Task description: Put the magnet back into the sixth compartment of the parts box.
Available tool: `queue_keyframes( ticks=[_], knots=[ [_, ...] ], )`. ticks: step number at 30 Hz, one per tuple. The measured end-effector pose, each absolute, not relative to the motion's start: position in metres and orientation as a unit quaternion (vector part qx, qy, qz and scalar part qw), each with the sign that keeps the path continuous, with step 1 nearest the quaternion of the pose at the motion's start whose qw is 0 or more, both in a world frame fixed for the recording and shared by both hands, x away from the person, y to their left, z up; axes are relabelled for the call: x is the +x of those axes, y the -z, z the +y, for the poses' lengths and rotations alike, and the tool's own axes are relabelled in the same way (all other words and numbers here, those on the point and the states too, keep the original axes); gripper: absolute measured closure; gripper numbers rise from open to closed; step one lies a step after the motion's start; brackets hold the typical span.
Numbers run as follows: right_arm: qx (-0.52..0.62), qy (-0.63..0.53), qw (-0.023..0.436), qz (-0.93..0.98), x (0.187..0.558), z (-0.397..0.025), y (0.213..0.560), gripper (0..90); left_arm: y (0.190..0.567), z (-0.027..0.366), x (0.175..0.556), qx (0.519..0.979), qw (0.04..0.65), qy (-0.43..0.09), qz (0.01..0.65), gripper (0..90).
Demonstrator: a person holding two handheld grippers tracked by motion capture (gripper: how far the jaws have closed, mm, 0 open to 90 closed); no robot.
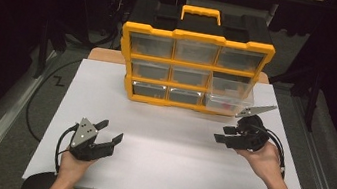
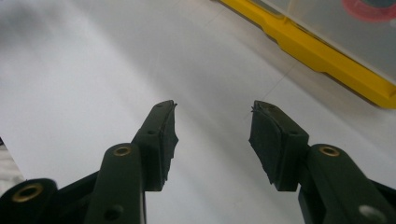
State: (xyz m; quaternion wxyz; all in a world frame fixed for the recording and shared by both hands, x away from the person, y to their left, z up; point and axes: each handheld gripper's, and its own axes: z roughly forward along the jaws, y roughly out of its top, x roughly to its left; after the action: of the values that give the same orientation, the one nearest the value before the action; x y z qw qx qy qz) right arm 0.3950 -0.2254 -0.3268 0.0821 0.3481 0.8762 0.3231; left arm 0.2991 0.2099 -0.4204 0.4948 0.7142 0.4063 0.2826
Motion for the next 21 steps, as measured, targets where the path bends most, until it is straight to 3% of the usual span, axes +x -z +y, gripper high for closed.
queue_keyframes(
  ticks=[21],
  knots=[
    [0.361,-0.337,0.093,0.865,0.392,-0.235,0.339,50.5,0.421,0.210,0.300,0.713,0.496,-0.282,0.408,31.8]
  ],
)
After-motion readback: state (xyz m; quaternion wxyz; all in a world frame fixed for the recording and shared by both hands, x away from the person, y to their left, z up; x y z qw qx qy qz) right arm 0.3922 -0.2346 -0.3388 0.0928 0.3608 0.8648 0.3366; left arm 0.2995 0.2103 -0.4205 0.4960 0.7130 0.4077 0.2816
